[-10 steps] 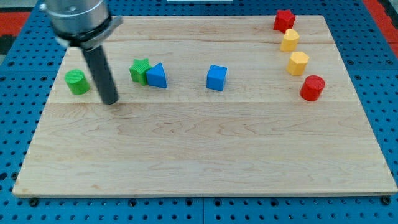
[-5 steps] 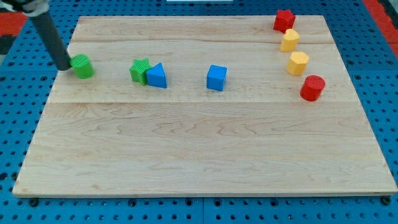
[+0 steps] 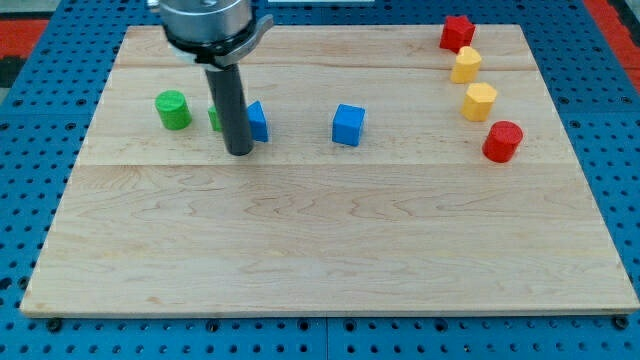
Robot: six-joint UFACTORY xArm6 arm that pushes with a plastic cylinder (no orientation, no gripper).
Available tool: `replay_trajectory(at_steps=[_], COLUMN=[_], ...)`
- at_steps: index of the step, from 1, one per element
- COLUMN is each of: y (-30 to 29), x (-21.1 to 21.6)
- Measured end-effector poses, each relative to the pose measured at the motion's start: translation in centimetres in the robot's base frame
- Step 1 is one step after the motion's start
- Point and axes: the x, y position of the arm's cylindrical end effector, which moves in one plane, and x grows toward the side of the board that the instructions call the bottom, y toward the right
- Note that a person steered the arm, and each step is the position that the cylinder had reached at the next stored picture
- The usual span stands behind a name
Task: Separate the green star and blue triangle from each other
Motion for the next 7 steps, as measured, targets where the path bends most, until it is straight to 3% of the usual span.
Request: replay_trajectory(at_steps=[2,7], y=[-0.8,-1.2], x=[-2.9,-5.0])
